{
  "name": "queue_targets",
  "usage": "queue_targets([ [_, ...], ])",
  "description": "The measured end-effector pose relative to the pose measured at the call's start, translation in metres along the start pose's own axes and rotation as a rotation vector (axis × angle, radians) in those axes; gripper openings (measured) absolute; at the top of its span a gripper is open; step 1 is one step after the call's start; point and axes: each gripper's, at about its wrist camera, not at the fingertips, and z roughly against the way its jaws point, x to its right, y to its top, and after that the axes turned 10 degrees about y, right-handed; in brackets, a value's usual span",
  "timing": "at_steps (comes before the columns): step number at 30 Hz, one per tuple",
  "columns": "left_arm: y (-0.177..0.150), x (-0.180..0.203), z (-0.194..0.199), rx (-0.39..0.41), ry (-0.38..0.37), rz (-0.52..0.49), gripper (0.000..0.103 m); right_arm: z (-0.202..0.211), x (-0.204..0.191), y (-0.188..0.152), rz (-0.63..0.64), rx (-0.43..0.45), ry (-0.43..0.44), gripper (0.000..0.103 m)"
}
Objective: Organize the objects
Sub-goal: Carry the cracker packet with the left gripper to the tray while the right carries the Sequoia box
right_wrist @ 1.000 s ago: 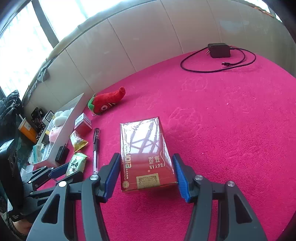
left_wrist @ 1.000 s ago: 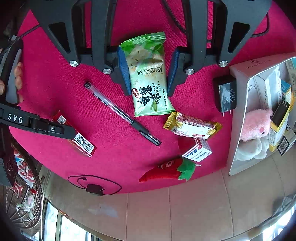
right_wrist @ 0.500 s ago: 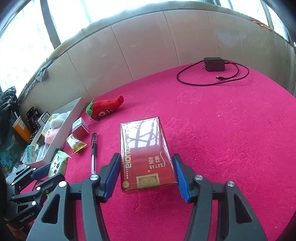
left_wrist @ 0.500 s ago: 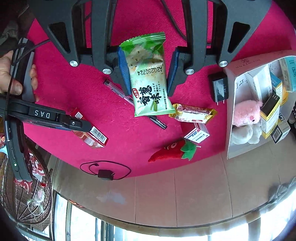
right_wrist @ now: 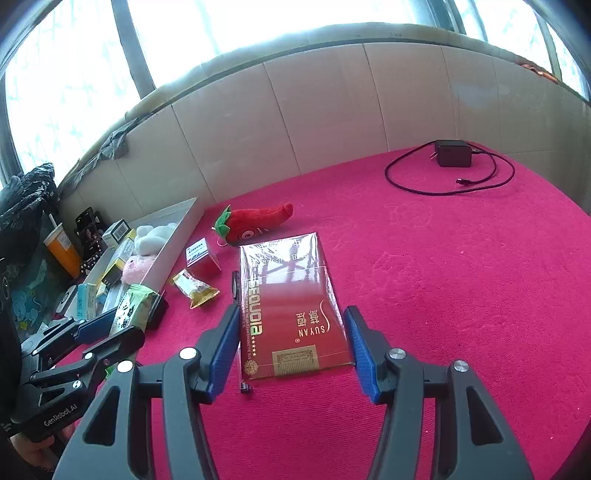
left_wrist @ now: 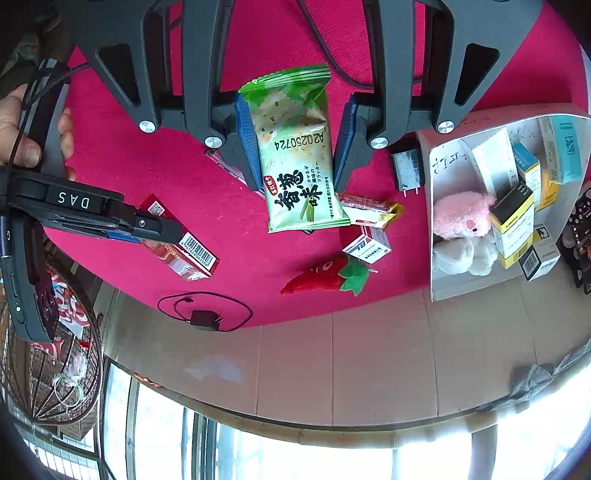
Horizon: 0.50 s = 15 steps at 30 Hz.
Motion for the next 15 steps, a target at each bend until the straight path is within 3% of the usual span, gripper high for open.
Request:
queue_targets([
  [15, -0.003, -0.037, 0.018, 0.04, 0.019, 0.094, 0.038, -0.007, -0.043, 0.005, 0.078, -0.023, 0.019, 0.056],
])
